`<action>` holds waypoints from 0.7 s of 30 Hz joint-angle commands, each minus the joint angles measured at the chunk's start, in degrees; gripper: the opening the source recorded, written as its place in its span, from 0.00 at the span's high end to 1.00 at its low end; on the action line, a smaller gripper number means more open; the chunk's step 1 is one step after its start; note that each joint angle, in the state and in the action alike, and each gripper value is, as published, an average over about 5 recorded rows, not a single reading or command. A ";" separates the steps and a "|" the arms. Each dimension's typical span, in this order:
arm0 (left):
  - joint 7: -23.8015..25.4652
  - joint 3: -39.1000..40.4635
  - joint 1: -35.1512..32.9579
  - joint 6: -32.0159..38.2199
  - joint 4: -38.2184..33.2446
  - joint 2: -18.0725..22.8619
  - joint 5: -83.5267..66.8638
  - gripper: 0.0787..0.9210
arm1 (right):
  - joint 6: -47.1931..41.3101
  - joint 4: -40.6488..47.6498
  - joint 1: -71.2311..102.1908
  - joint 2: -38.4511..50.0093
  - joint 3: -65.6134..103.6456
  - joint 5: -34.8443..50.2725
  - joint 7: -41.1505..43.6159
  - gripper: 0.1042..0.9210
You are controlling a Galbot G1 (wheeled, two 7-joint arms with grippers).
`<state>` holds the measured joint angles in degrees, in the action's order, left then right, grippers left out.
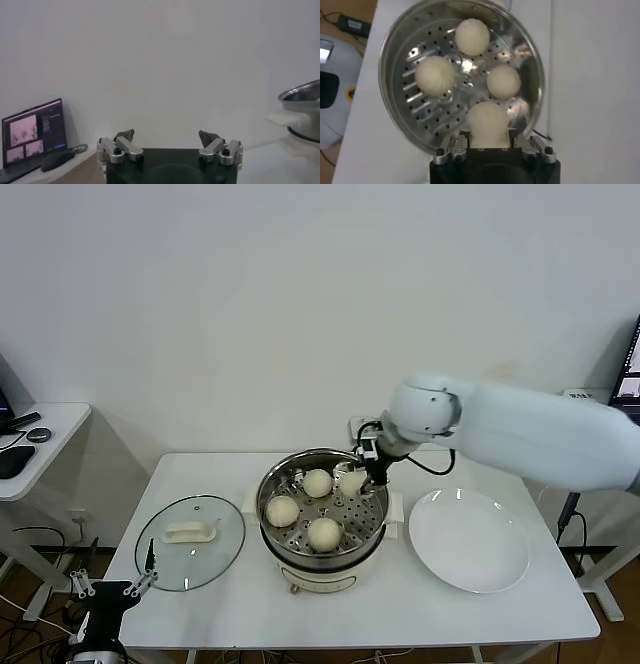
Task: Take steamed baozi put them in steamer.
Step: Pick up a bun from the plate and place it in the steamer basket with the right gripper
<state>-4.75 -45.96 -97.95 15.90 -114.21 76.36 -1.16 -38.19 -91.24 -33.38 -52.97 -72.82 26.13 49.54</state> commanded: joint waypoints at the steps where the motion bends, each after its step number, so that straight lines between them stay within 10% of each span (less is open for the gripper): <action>1: 0.04 -0.16 0.08 -0.06 0.15 0.02 -0.03 0.12 | -2.12 5.70 6.89 -4.98 -0.96 -3.63 -2.01 0.56; 21: 0.04 -0.52 -0.08 0.10 0.13 0.00 -0.07 0.12 | -1.02 9.00 10.41 -6.24 1.63 -7.30 -2.34 0.56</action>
<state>-4.73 -46.50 -97.99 15.98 -114.00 76.35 -1.23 -39.13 -83.60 -24.49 -58.37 -71.68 20.26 47.67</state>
